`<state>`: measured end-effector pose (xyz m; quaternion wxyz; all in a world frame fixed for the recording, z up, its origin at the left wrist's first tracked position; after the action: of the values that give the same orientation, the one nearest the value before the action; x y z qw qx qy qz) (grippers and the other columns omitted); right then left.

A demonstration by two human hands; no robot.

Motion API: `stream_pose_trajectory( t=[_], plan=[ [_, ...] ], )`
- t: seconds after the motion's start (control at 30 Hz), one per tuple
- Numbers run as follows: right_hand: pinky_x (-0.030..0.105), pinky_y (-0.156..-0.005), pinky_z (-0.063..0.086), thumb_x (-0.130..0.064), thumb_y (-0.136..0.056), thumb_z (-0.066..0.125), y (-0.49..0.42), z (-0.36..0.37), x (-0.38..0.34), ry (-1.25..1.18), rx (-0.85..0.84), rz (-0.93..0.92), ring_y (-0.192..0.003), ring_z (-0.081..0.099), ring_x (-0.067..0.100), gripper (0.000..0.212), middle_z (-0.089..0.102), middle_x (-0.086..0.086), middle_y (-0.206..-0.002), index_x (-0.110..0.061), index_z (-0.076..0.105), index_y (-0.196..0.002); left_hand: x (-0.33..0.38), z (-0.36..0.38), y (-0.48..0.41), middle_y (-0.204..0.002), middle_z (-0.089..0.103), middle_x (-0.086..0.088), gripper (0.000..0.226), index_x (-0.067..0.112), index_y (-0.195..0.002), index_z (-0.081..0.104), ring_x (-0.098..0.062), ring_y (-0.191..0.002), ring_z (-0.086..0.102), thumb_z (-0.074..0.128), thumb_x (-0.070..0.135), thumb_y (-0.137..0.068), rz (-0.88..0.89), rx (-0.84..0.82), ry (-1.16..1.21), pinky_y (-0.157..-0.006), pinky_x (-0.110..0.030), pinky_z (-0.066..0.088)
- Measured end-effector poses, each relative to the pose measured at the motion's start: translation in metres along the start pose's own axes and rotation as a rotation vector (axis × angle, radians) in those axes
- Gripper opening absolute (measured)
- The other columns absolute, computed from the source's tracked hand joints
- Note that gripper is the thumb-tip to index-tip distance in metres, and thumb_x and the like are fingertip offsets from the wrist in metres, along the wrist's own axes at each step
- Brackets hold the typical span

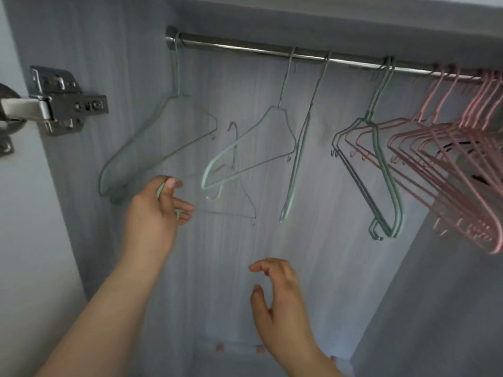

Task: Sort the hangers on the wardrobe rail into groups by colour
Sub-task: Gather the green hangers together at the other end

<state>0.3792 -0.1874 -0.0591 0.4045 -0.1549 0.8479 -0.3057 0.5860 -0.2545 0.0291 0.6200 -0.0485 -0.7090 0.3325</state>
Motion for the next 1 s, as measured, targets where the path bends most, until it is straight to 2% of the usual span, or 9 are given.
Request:
stream_pose_trajectory(
  t=[0.13,0.27,0.43,0.6,0.7,0.77,0.83,0.9,1.0],
  plan=[
    [-0.003,-0.089,0.028,-0.039,-0.089,0.037,0.005,0.024,0.038,-0.043,-0.093,0.189,-0.103,0.046,-0.005,0.016,0.047,-0.018,-0.104,-0.041,0.044,-0.104,-0.025,-0.027,0.053,-0.056,0.066,-0.012,0.03,0.023,-0.08,0.058,-0.02,-0.048,0.064,0.033,0.02,-0.097,-0.087,-0.055,0.003,-0.05,-0.022,0.054],
    [0.018,-0.101,0.033,-0.022,-0.096,0.042,0.005,0.027,0.088,-0.063,-0.158,0.405,-0.114,0.047,0.013,0.031,0.044,-0.006,-0.116,-0.018,0.047,-0.127,-0.046,-0.045,0.1,-0.061,0.07,-0.01,0.03,0.015,-0.08,0.061,-0.024,-0.045,0.064,0.035,0.015,-0.095,-0.208,-0.103,0.064,-0.043,-0.021,0.053],
    [0.027,-0.11,0.025,-0.03,-0.096,0.041,-0.002,0.008,0.155,0.009,-0.286,0.539,-0.131,0.038,0.022,0.041,0.038,0.011,-0.141,-0.023,0.039,-0.137,-0.069,-0.053,0.133,-0.06,0.068,-0.017,0.03,0.008,-0.082,0.061,-0.026,-0.045,0.064,0.034,0.015,-0.095,-0.324,-0.124,0.13,-0.043,-0.021,0.054],
    [0.027,-0.113,0.019,-0.035,-0.097,0.039,0.009,0.017,0.183,0.09,-0.514,0.586,-0.138,0.029,0.021,0.049,0.029,0.008,-0.151,-0.021,0.03,-0.143,-0.072,-0.059,0.14,-0.064,0.069,-0.015,0.068,0.014,-0.085,0.063,-0.026,-0.051,0.067,0.056,0.077,-0.058,-0.31,-0.153,0.19,-0.049,-0.024,0.056],
    [0.03,-0.116,0.018,-0.038,-0.097,0.037,0.019,0.02,0.188,0.101,-0.595,0.617,-0.139,0.028,0.021,0.051,0.029,0.005,-0.151,-0.019,0.028,-0.144,-0.077,-0.063,0.142,-0.065,0.07,-0.013,0.069,0.019,-0.084,0.065,-0.025,-0.054,0.068,0.054,0.08,-0.055,-0.311,-0.169,0.19,-0.052,-0.023,0.057],
    [0.03,-0.109,0.03,-0.039,-0.096,0.037,0.022,0.013,0.19,0.142,-0.606,0.598,-0.128,0.042,0.022,0.043,0.047,0.005,-0.138,-0.017,0.046,-0.132,-0.081,-0.065,0.142,-0.064,0.07,-0.01,0.055,0.023,-0.082,0.067,-0.022,-0.053,0.068,0.051,0.073,-0.064,-0.303,-0.16,0.179,-0.052,-0.021,0.056],
    [0.026,-0.084,0.04,-0.041,-0.095,0.037,0.023,0.0,0.19,0.196,-0.615,0.576,-0.098,0.056,0.02,0.032,0.062,0.005,-0.102,-0.018,0.059,-0.095,-0.088,-0.068,0.143,-0.06,0.07,-0.007,0.043,0.023,-0.081,0.065,-0.02,-0.049,0.067,0.048,0.06,-0.071,-0.34,-0.125,0.188,-0.05,-0.02,0.055],
    [0.024,-0.065,0.035,-0.042,-0.094,0.04,0.026,-0.016,0.188,0.177,-0.599,0.58,-0.07,0.05,0.016,0.037,0.052,0.001,-0.071,-0.016,0.047,-0.069,-0.096,-0.067,0.144,-0.063,0.071,-0.005,0.043,0.021,-0.088,0.061,-0.018,-0.051,0.067,0.054,0.059,-0.068,-0.392,-0.104,0.242,-0.052,-0.02,0.056],
    [0.023,-0.053,0.029,-0.043,-0.092,0.045,0.029,-0.05,0.183,0.293,-0.563,0.573,-0.052,0.037,0.011,0.045,0.039,-0.004,-0.055,-0.013,0.042,-0.059,-0.116,-0.051,0.154,-0.101,0.068,-0.01,0.059,0.01,-0.118,0.046,-0.022,-0.078,0.07,0.063,0.044,-0.073,-0.551,-0.14,0.338,-0.08,-0.03,0.056]
  ],
)
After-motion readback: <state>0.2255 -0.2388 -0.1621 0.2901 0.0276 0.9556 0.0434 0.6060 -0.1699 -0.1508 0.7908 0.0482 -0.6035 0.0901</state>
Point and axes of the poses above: each hand's wrist, its own y-axis away from the middle knuckle, its own z-axis out of the palm, x = y × z, the point moved 8 cm from there along -y, towards the middle knuckle
